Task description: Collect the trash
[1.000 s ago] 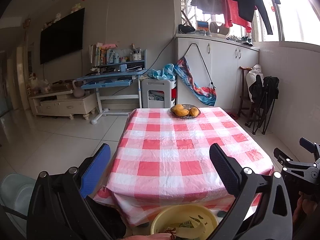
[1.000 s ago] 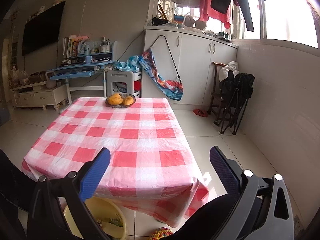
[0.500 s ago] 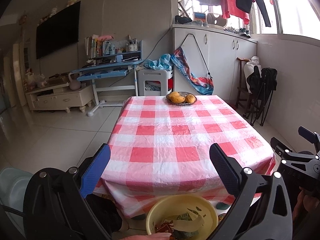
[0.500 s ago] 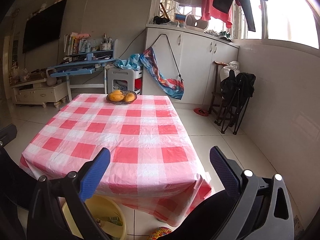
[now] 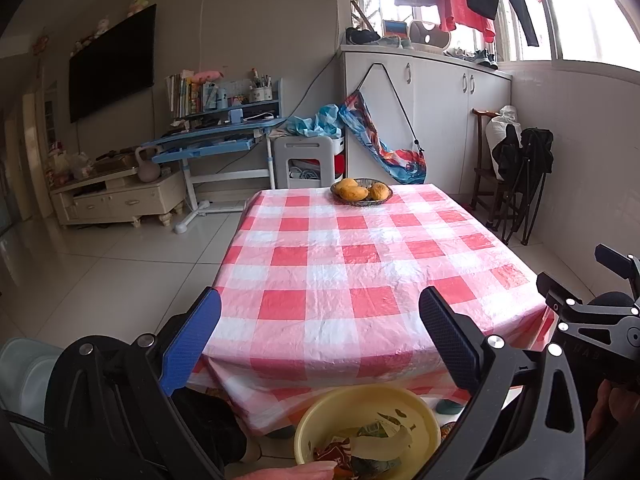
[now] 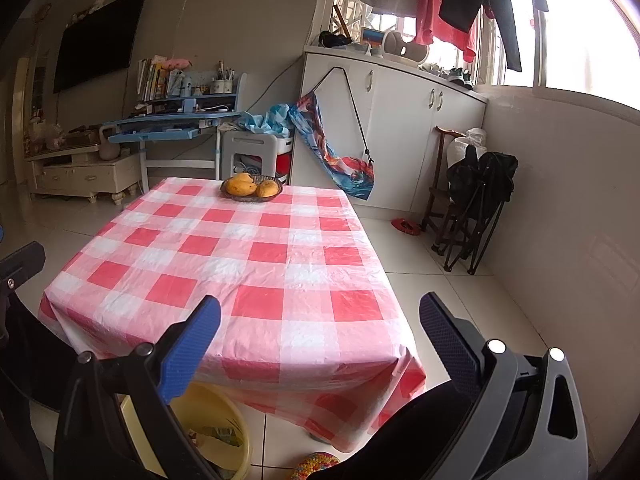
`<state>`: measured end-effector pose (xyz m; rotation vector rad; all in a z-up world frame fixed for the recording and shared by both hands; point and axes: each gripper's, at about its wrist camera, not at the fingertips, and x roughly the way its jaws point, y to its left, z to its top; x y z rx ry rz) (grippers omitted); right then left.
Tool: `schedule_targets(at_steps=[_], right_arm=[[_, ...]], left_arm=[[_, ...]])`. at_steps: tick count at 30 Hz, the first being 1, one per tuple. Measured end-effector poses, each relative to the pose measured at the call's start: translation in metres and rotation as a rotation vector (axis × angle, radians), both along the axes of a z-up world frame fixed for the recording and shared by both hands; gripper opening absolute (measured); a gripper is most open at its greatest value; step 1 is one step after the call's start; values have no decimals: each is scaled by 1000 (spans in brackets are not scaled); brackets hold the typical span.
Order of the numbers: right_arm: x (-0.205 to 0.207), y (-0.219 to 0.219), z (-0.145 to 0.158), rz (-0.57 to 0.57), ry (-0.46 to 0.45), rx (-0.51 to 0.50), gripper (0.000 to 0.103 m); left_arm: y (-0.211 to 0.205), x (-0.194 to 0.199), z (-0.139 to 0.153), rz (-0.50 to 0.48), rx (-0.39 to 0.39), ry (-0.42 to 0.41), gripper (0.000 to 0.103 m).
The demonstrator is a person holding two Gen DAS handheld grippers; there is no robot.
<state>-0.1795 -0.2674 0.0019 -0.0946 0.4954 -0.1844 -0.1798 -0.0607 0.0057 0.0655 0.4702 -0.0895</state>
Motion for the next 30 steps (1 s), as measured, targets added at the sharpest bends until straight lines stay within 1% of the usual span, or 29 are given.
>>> schedule_targets(at_steps=[30], right_arm=[[1, 10, -4, 6, 21, -16, 95]], left_arm=[[1, 0, -1, -1, -1, 1, 96]])
